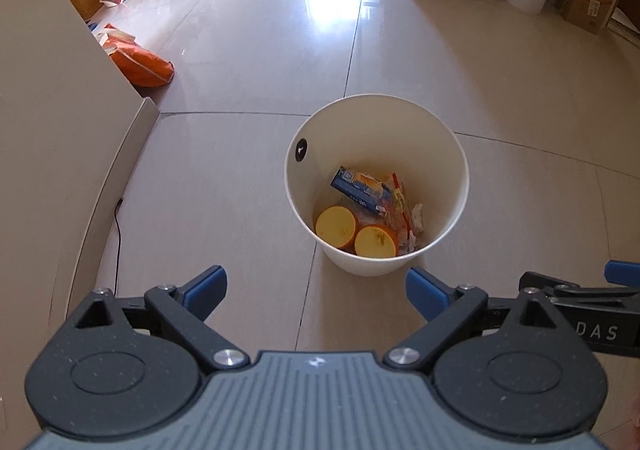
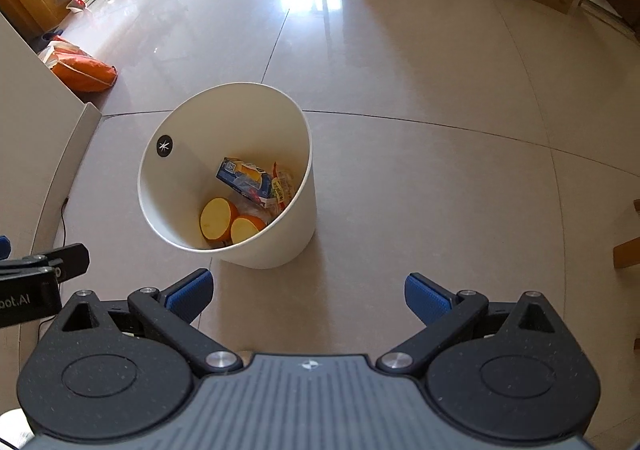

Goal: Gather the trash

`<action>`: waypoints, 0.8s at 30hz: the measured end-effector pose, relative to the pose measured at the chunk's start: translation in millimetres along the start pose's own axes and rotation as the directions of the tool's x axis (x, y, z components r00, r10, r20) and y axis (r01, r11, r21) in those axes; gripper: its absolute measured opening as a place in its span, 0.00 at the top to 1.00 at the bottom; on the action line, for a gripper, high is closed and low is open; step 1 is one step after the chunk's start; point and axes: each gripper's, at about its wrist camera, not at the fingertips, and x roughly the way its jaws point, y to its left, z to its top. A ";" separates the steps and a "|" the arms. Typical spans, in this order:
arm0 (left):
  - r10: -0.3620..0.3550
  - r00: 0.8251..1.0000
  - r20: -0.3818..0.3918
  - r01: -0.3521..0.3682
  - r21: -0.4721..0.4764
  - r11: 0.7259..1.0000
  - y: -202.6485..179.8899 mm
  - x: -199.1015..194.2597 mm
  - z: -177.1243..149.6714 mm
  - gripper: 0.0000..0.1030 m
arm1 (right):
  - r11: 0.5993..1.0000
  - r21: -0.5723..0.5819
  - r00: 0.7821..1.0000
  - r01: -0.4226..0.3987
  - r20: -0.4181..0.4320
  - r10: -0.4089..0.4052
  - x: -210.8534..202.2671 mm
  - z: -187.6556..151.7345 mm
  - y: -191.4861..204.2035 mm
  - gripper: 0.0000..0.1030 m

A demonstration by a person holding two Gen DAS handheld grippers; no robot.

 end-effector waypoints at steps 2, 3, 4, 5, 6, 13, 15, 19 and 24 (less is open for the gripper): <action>0.006 1.000 -0.008 -0.006 -0.005 1.000 -0.1 -1.5 -1.5 0.07 | 1.000 -0.010 1.000 0.005 -0.003 -0.005 -3.5 -3.0 0.3 0.00; 0.008 1.000 -0.013 -0.008 -0.004 1.000 -0.4 -2.2 -2.4 0.07 | 1.000 -0.016 1.000 0.004 -0.005 -0.004 -4.5 -4.0 0.6 0.00; 0.011 1.000 -0.013 -0.011 -0.004 1.000 -0.4 -2.5 -3.3 0.07 | 1.000 -0.021 1.000 0.002 -0.008 -0.002 -5.3 -5.0 1.1 0.00; 0.016 1.000 -0.013 -0.016 -0.003 1.000 -0.7 -3.7 -4.4 0.07 | 1.000 -0.025 1.000 -0.002 -0.010 0.001 -5.8 -5.7 1.5 0.00; 0.019 1.000 -0.012 -0.019 -0.002 1.000 -1.0 -4.7 -5.2 0.07 | 1.000 -0.028 1.000 -0.001 -0.013 0.001 -5.9 -6.1 2.5 0.00; 0.038 0.999 -0.016 -0.039 -0.005 0.999 2.1 -9.3 -7.6 0.07 | 0.998 -0.056 1.000 0.007 -0.017 -0.008 -10.4 -10.8 5.9 0.00; 0.040 0.999 -0.018 -0.040 -0.005 0.999 2.7 -9.8 -8.5 0.07 | 0.998 -0.060 1.000 0.008 -0.016 -0.009 -11.4 -11.7 6.3 0.00; 0.048 0.999 -0.020 -0.048 0.008 0.999 1.5 -8.8 -10.0 0.07 | 0.998 -0.061 1.000 0.001 -0.015 -0.002 -13.3 -13.3 6.3 0.00; 0.059 0.998 -0.024 -0.058 0.014 0.998 0.6 -7.6 -10.2 0.07 | 0.998 -0.061 1.000 -0.002 -0.016 0.001 -15.3 -12.9 6.3 0.00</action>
